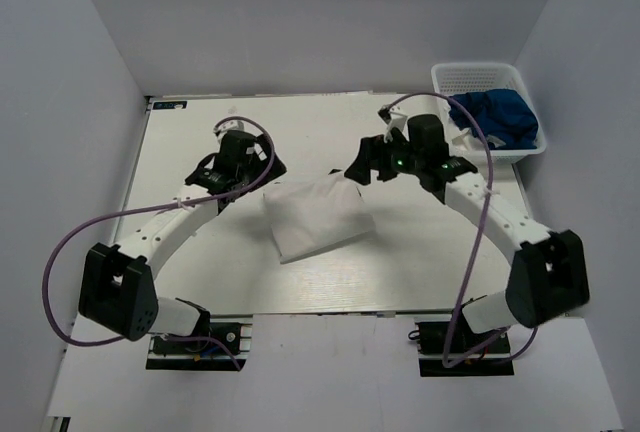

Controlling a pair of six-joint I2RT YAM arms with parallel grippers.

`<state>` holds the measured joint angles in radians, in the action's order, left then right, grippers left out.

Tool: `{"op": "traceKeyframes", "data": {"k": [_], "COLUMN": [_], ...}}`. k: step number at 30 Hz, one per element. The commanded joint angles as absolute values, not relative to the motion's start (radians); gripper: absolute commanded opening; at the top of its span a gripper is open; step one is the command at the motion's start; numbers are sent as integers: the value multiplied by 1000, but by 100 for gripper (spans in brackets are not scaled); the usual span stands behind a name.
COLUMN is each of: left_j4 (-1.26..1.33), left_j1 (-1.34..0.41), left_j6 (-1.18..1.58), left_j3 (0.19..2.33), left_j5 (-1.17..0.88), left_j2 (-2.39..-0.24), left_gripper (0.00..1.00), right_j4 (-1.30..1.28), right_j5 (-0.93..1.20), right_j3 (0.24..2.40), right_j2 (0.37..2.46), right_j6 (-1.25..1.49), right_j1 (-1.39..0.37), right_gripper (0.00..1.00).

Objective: Fold and stack the t-shirts

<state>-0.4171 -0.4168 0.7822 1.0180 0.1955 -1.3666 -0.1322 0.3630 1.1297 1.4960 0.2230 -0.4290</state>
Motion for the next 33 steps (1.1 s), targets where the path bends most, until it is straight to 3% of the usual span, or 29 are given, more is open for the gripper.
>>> {"op": "traceKeyframes", "data": {"k": [1,4,10,14,22,26,33], "left_j4": [-329,-319,-292,-310,-325,-325,-517], "left_j1": [-445,-471,-468,-459,-417,-417,-417], "left_j6": [739,713,681,681,692,658,617], "left_j3": [990,1029,1034,1040,1115,1179,1405], "left_j5": [-4,-61,58,213,192,208,287], "left_j2": [-1383,-1523,-1632,-1737,-1893,-1878,-1770], "left_gripper": [99,99,99,99,99,99,99], "right_j4": [-112,35,209,184,143,118,3], "right_j5": [544,720,860,810,695,686,586], "right_j3": [993,863,880,968,942,948,1083], "right_j2": [1418,1429,1613,1800,1957,1919,1665], "right_j6": [198,158,137,130,121,107,143], "right_j1": [-442,-449,-451,-443,-425,-431,-436], "right_gripper": [90,90,90,90,90,90,90]}}
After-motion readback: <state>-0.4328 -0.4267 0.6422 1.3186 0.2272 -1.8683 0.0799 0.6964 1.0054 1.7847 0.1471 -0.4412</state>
